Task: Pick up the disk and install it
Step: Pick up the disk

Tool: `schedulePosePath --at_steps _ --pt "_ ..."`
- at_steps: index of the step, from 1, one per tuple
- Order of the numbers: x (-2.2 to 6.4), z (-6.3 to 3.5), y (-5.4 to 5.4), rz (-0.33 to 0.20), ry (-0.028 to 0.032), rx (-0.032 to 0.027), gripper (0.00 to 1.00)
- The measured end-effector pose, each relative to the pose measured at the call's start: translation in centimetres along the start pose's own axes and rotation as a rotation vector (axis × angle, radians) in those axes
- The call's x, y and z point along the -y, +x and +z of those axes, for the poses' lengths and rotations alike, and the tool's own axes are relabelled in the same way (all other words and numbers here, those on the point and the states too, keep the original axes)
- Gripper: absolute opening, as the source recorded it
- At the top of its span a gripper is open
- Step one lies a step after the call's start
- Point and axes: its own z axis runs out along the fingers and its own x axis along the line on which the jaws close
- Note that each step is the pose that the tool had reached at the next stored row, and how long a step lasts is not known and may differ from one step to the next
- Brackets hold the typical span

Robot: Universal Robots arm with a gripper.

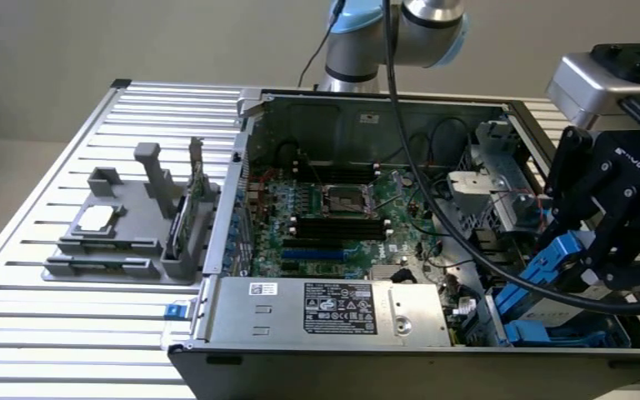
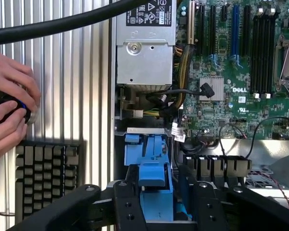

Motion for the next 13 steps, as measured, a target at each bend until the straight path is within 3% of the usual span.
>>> schedulePosePath --at_steps 9,11,13 --pt "0.05 0.82 -0.20 0.001 -0.0001 -0.0173 0.47" --pt "0.10 0.82 -0.24 0.001 -0.0001 -0.0194 0.44" --pt "0.14 0.82 -0.26 0.001 -0.0002 -0.0218 0.34"
